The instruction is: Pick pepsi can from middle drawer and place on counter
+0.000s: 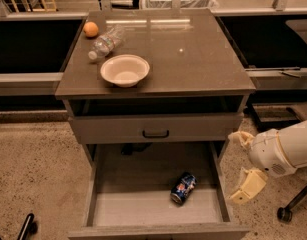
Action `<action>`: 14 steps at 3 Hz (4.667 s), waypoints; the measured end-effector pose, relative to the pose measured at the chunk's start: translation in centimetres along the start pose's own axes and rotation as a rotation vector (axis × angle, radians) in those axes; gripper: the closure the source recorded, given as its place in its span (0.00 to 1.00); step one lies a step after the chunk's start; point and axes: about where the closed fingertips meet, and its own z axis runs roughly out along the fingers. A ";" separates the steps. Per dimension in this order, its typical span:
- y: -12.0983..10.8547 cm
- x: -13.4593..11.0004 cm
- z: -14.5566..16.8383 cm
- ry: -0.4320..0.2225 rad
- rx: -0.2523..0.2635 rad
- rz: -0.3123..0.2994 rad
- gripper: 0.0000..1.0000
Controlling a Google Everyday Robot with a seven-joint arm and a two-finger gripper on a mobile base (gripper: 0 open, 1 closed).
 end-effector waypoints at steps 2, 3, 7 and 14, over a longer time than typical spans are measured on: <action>-1.1 1.8 5.3 0.007 -0.033 -0.055 0.00; -1.7 6.3 13.5 -0.043 -0.122 -0.116 0.00; -7.8 10.0 20.9 -0.124 0.130 -0.169 0.00; -11.3 15.2 31.9 -0.152 0.258 0.116 0.17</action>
Offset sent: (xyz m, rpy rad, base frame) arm 0.0492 0.0474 -0.1666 -0.0257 -0.0266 0.1958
